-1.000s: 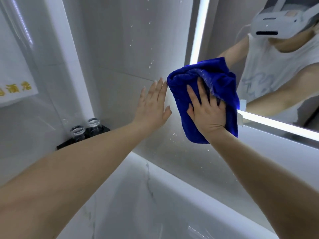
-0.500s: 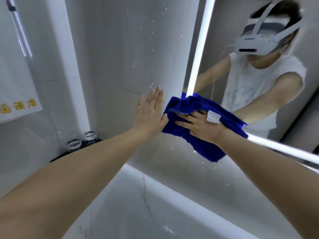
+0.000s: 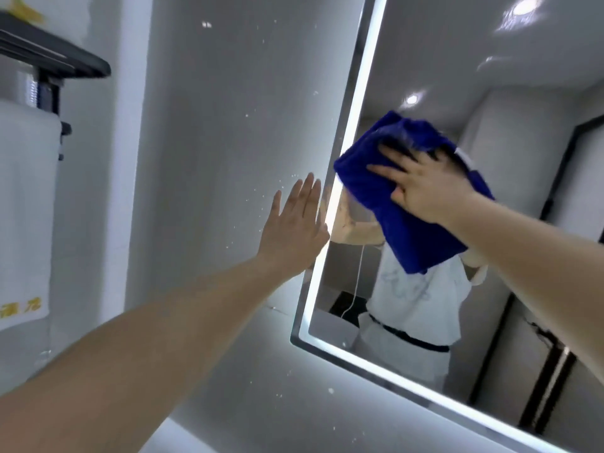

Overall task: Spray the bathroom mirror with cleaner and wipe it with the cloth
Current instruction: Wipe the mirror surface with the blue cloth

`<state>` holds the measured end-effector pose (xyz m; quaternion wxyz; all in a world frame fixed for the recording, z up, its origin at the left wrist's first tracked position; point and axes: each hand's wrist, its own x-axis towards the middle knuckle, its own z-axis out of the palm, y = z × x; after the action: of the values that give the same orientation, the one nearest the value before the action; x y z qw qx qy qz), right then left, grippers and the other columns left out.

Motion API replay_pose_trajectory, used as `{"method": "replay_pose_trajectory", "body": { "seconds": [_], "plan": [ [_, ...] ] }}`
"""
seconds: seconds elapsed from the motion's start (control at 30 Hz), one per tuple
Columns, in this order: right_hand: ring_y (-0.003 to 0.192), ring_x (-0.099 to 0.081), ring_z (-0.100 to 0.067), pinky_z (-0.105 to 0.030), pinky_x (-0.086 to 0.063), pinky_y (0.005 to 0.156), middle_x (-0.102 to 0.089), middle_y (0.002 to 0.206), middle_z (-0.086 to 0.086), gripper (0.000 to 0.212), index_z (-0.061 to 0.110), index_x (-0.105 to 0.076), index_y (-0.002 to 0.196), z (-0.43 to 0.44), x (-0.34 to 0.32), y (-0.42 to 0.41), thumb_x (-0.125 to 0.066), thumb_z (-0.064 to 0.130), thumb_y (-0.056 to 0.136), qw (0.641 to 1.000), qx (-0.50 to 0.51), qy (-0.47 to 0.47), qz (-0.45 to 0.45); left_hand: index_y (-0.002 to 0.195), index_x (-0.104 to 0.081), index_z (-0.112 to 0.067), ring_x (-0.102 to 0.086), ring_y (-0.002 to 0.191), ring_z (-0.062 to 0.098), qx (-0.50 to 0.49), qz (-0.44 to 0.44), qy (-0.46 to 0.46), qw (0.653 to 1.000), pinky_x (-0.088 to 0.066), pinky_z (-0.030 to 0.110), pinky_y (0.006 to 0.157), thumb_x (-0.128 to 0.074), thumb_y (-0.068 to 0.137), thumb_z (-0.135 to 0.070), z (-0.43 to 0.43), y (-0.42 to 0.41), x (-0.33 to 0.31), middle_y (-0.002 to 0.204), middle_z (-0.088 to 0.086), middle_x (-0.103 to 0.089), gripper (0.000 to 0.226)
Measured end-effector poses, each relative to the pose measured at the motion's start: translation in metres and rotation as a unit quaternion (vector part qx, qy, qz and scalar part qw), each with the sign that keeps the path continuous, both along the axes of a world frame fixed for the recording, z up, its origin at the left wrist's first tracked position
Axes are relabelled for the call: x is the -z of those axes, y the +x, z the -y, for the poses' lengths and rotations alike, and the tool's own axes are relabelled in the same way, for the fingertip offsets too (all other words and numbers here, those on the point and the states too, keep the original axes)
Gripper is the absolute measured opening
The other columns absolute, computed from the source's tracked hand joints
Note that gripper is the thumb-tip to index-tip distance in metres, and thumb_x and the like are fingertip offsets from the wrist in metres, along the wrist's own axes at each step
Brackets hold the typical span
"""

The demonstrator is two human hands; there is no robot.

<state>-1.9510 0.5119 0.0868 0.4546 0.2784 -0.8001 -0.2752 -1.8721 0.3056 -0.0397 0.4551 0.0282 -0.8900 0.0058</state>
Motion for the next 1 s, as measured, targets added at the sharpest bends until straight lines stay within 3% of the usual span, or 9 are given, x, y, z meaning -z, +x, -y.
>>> {"method": "replay_pose_trajectory", "body": {
  "seconds": [0.1, 0.2, 0.47, 0.57, 0.7, 0.83, 0.9, 1.0],
  "plan": [
    [0.147, -0.001, -0.022, -0.051, -0.009, 0.114, 0.001, 0.160, 0.008, 0.057, 0.044, -0.007, 0.148, -0.008, -0.051, 0.000, -0.014, 0.041, 0.091, 0.998, 0.015, -0.063, -0.010, 0.148, 0.013, -0.016, 0.012, 0.145, 0.019, -0.007, 0.000, 0.005, 1.000, 0.008, 0.043, 0.116, -0.020, 0.098, -0.046, 0.014, -0.004, -0.018, 0.157, 0.002, 0.017, 0.068],
    [0.147, 0.007, -0.021, -0.052, -0.006, 0.115, 0.009, 0.159, 0.009, 0.055, 0.045, 0.000, 0.147, -0.012, -0.090, -0.002, -0.020, 0.040, 0.096, 0.992, 0.027, -0.122, 0.010, 0.147, 0.017, -0.017, 0.017, 0.143, 0.018, -0.011, 0.008, -0.006, 1.000, 0.008, 0.044, 0.117, -0.017, 0.097, -0.050, 0.016, -0.013, -0.041, 0.155, 0.001, 0.022, 0.069],
    [0.147, 0.005, -0.022, -0.051, -0.010, 0.114, 0.010, 0.159, 0.010, 0.057, 0.046, -0.003, 0.146, -0.002, -0.155, 0.000, -0.026, 0.038, 0.095, 0.981, 0.025, -0.190, 0.016, 0.149, 0.009, -0.020, 0.013, 0.144, 0.019, 0.057, -0.098, -0.052, 0.992, 0.010, 0.041, 0.115, -0.017, 0.097, -0.048, -0.045, -0.047, -0.136, 0.157, -0.002, 0.015, 0.064],
    [0.147, 0.006, -0.023, -0.050, -0.011, 0.114, 0.010, 0.159, 0.009, 0.057, 0.045, -0.005, 0.147, 0.001, -0.178, -0.001, -0.028, 0.038, 0.096, 0.978, 0.009, -0.209, 0.018, 0.148, 0.012, -0.022, 0.015, 0.144, 0.016, 0.109, -0.149, -0.051, 0.981, 0.012, 0.036, 0.114, -0.006, 0.096, -0.044, -0.062, -0.062, -0.165, 0.155, -0.006, 0.017, 0.059],
    [0.146, 0.004, -0.021, -0.047, -0.012, 0.113, 0.007, 0.159, 0.010, 0.056, 0.044, -0.012, 0.146, 0.005, -0.190, -0.003, -0.032, 0.035, 0.094, 0.971, -0.019, -0.238, 0.006, 0.145, 0.018, -0.025, 0.014, 0.144, 0.013, 0.186, -0.177, 0.017, 0.966, -0.001, 0.039, 0.119, 0.003, 0.087, -0.043, -0.079, -0.090, -0.189, 0.156, -0.005, 0.016, 0.062],
    [0.146, 0.005, -0.017, -0.045, -0.008, 0.115, 0.005, 0.159, 0.013, 0.054, 0.045, -0.015, 0.145, 0.001, -0.184, -0.007, -0.029, 0.035, 0.093, 0.966, -0.082, -0.247, -0.001, 0.147, 0.017, -0.027, 0.012, 0.143, 0.006, 0.202, -0.195, 0.080, 0.956, 0.000, 0.032, 0.119, 0.011, 0.075, -0.050, -0.095, -0.107, -0.187, 0.156, -0.011, 0.016, 0.076],
    [0.146, 0.008, -0.013, -0.044, -0.001, 0.116, 0.003, 0.159, 0.015, 0.053, 0.046, -0.016, 0.145, -0.003, -0.180, -0.012, -0.027, 0.035, 0.094, 0.964, -0.112, -0.240, -0.006, 0.147, 0.014, -0.028, 0.010, 0.143, 0.004, 0.194, -0.219, 0.097, 0.951, 0.003, 0.030, 0.117, 0.011, 0.074, -0.052, -0.098, -0.113, -0.186, 0.156, -0.013, 0.012, 0.077],
    [0.145, 0.009, -0.011, -0.043, 0.003, 0.116, 0.000, 0.159, 0.015, 0.053, 0.046, -0.017, 0.145, -0.008, -0.178, -0.017, -0.027, 0.035, 0.094, 0.961, -0.138, -0.236, -0.033, 0.150, -0.008, -0.026, -0.009, 0.144, 0.008, 0.188, -0.259, 0.095, 0.943, 0.000, 0.031, 0.115, -0.005, 0.082, -0.052, -0.098, -0.116, -0.187, 0.157, -0.010, -0.009, 0.073]
  ]
}}
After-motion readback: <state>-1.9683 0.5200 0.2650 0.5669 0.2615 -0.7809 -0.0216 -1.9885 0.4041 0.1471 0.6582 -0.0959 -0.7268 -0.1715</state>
